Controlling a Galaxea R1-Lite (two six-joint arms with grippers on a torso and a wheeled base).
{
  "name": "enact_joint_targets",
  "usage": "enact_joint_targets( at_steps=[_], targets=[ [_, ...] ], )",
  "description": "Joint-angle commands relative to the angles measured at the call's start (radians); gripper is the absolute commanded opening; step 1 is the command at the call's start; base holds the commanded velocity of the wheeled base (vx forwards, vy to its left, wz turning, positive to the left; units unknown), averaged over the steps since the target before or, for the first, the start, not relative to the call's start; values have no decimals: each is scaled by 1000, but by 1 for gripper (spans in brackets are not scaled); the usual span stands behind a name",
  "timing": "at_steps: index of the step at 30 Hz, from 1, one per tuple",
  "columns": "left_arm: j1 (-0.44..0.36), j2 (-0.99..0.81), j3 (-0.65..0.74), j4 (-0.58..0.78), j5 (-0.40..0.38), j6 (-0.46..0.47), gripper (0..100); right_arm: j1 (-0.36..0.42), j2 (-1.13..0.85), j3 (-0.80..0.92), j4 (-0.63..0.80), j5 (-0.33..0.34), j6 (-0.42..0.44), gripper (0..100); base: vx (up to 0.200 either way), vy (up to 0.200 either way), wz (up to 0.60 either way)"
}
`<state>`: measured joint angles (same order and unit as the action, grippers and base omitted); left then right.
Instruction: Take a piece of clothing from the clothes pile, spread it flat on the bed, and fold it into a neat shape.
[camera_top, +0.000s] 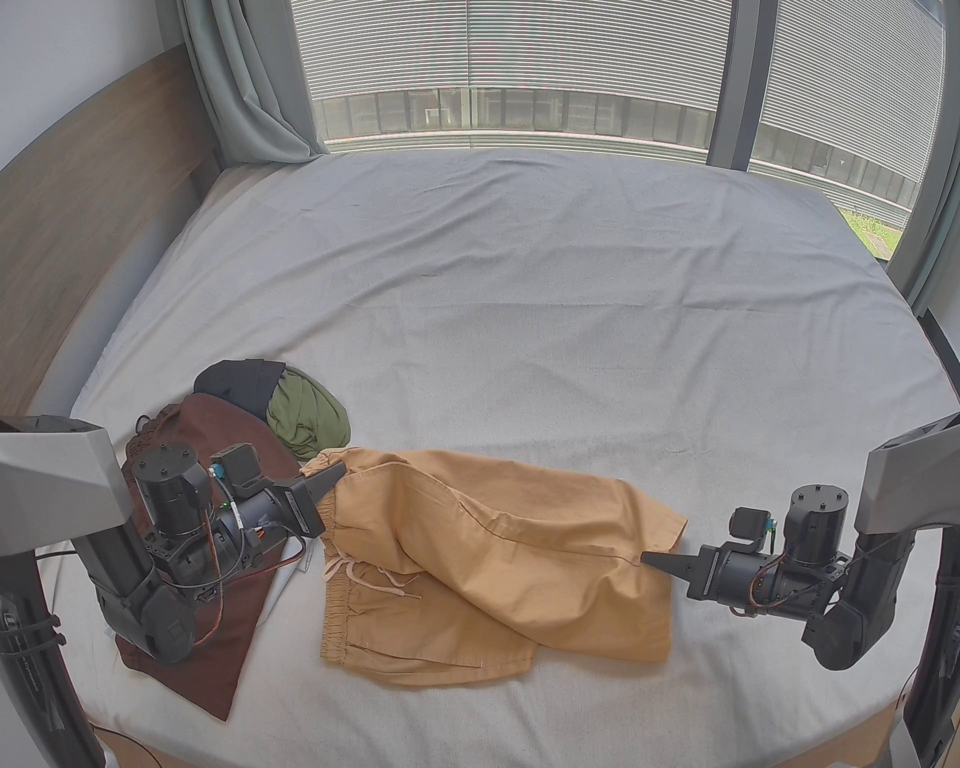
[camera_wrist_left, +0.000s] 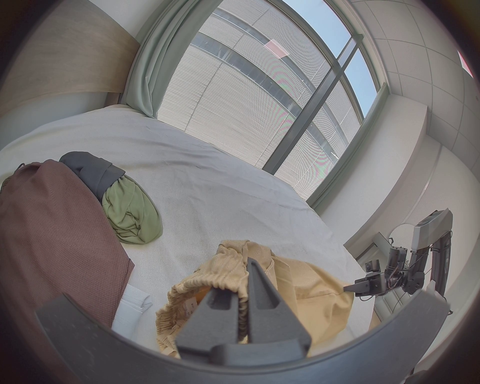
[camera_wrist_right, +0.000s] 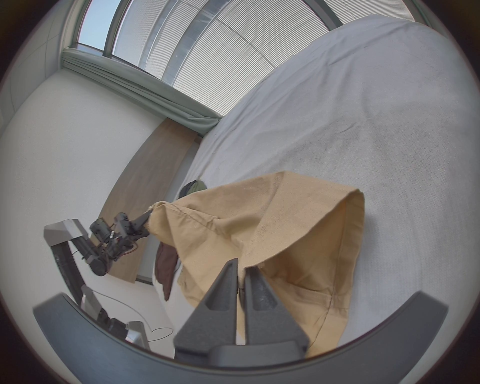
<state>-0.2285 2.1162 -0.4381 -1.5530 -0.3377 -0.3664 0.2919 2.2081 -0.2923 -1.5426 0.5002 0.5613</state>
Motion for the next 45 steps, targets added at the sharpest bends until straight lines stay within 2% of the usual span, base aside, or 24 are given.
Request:
enact_joint_targets(
  at_steps=[1,4,6,18,19,45],
  targets=[
    [5,5,-5,-1,0,0,0,-25,-65,30,-1,41,0,0,0,0,0],
    [6,7,-7,-1,0,0,0,-51,-97,48,1,112,0,0,0,0,0],
    [5,7,-7,-1,0,0,0,-68,-99,50,1,135,0,0,0,0,0],
    [5,5,-7,-1,2,0,0,-63,-42,33,-1,138,-4,0,0,0,0],
    [5,5,-7,-1,2,0,0,-62,-36,28,-1,138,-4,100,0,0,0],
    [8,5,-11,-1,2,0,0,-5,127,-87,-1,129,-3,100,0,0,0]
  ],
)
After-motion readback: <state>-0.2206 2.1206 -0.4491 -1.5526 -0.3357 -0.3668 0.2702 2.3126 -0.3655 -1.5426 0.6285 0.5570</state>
